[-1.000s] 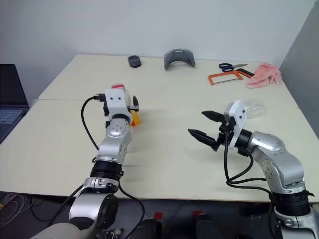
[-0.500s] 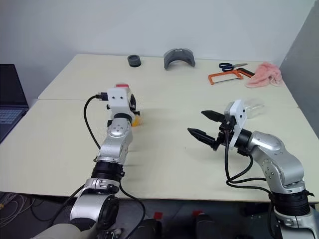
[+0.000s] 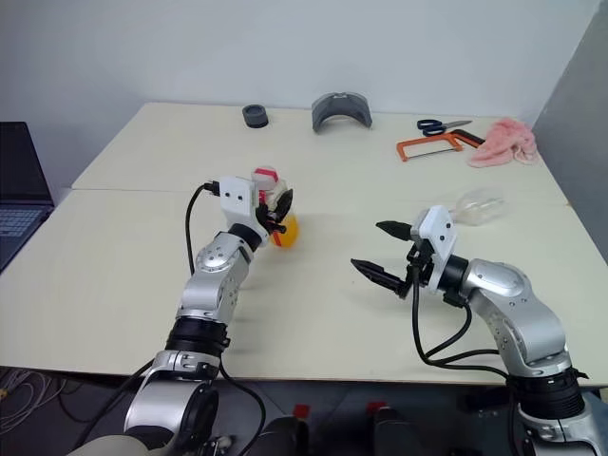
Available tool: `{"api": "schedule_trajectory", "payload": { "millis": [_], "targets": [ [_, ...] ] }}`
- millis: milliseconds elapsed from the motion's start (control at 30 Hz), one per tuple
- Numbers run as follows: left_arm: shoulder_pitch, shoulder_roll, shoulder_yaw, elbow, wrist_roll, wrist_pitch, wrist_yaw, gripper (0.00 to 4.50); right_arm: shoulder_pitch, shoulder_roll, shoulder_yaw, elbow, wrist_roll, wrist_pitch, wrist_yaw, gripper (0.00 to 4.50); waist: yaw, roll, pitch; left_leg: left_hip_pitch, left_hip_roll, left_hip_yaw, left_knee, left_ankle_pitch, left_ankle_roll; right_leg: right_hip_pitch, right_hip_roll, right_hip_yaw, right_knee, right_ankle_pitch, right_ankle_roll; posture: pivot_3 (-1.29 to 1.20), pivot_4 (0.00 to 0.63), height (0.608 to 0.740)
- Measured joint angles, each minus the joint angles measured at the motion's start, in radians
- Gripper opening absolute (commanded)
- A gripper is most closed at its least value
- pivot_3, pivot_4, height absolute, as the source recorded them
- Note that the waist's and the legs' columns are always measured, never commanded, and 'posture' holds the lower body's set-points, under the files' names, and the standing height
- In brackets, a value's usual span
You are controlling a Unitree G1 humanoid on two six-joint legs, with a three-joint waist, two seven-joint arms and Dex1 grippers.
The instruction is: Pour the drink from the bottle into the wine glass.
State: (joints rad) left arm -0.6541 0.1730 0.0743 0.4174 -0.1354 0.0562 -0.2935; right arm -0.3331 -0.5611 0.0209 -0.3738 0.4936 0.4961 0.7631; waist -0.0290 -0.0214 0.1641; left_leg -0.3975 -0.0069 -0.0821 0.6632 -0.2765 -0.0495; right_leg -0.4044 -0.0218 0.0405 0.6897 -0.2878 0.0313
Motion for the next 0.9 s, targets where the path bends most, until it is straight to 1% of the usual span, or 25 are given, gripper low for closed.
{"api": "schedule_trajectory", "payload": {
  "millis": [100, 133, 300, 600, 700, 900],
  "targets": [
    [0.0, -0.003, -0.001, 0.022, 0.0, -0.002, -0.015, 4.39, 0.0, 0.002, 0.0, -0.006, 0.0, 0.0, -0.002, 4.5, 0.0, 0.0, 0.0, 0.0, 0.0, 0.0, 0.0, 0.0, 0.0, 0.0, 0.0, 0.0, 0.0, 0.0, 0.0, 0.0, 0.15, 0.74],
    [0.0, -0.004, -0.002, 0.024, 0.001, -0.004, -0.019, 4.45, 0.001, 0.002, 0.0, -0.006, 0.0, 0.0, -0.003, 4.5, 0.0, 0.0, 0.0, 0.0, 0.0, 0.0, 0.0, 0.0, 0.0, 0.0, 0.0, 0.0, 0.0, 0.0, 0.0, 0.0, 0.15, 0.74],
    [0.0, -0.005, -0.01, 0.023, 0.005, -0.026, -0.024, 4.45, 0.006, 0.002, 0.0, -0.012, 0.0, 0.0, -0.005, 4.5, 0.0, 0.0, 0.0, 0.0, 0.0, 0.0, 0.0, 0.0, 0.0, 0.0, 0.0, 0.0, 0.0, 0.0, 0.0, 0.0, 0.15, 0.74],
    [-0.015, 0.002, -0.005, 0.011, 0.004, -0.009, -0.02, 4.45, 0.007, 0.002, 0.0, -0.015, 0.001, 0.003, -0.006, 4.5, 0.0, 0.0, 0.0, 0.0, 0.0, 0.0, 0.0, 0.0, 0.001, 0.0, 0.0, 0.0, 0.0, 0.0, 0.0, 0.0, 0.15, 0.74],
    [-0.024, 0.003, -0.002, 0.001, 0.004, 0.011, -0.01, 3.86, 0.007, 0.002, 0.0, -0.015, 0.001, 0.006, -0.005, 4.5, 0.0, 0.0, 0.0, 0.0, 0.0, 0.0, 0.0, -0.001, 0.001, 0.0, 0.0, 0.0, 0.0, 0.0, 0.0, 0.0, 0.15, 0.74],
    [-0.027, 0.007, -0.006, -0.024, 0.01, 0.042, 0.0, 2.05, 0.007, 0.002, 0.0, -0.015, 0.002, 0.012, -0.002, 4.5, 0.0, 0.0, 0.0, 0.0, 0.0, 0.0, 0.0, -0.001, 0.001, 0.0, 0.0, 0.0, 0.0, 0.0, 0.0, 0.0, 0.15, 0.74]
  ]
}}
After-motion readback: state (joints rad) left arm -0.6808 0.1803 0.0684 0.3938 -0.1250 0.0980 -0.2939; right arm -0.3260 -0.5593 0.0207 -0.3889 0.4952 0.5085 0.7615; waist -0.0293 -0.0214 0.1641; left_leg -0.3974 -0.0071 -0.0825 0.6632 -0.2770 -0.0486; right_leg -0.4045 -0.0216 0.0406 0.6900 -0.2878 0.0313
